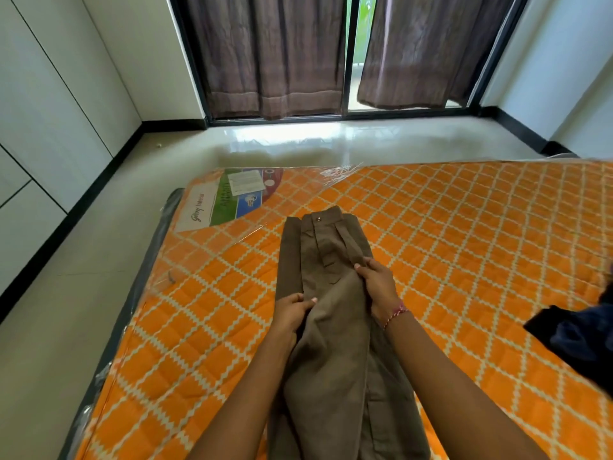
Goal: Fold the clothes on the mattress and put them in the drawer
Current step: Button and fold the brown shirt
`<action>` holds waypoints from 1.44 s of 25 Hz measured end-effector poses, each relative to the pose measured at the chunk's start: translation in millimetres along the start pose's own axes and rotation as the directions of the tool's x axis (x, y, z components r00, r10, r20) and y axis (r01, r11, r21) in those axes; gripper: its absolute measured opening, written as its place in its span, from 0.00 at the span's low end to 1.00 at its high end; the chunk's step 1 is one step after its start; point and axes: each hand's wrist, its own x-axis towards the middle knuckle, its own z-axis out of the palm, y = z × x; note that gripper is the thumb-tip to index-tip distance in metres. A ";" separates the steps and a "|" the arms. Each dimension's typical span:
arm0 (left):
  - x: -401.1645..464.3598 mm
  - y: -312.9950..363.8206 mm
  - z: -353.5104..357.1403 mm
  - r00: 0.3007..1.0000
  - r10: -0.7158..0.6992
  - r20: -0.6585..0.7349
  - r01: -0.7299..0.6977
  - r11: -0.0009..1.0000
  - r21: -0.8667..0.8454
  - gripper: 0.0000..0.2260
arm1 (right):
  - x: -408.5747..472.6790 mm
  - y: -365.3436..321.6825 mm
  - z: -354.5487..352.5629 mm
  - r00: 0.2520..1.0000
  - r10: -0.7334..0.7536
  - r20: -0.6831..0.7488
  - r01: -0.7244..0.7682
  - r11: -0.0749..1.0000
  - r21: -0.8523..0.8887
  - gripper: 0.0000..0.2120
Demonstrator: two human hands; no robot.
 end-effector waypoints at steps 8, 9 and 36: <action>-52.6 -5.5 -37.4 0.928 -0.365 0.075 0.326 0.892 0.313 0.19 | -70.8 51.7 -15.8 0.964 0.180 -0.196 -0.209 0.968 -0.136 0.18; -59.9 -11.6 -42.6 0.907 -0.409 0.104 0.360 0.879 0.313 0.19 | -93.2 61.5 -17.6 0.960 0.197 -0.200 -0.225 0.966 -0.129 0.17; -111.5 -41.0 -42.3 0.999 -0.030 0.032 0.029 0.999 0.037 0.17 | -270.5 96.8 -69.7 0.988 -0.011 0.156 0.100 0.808 -0.581 0.31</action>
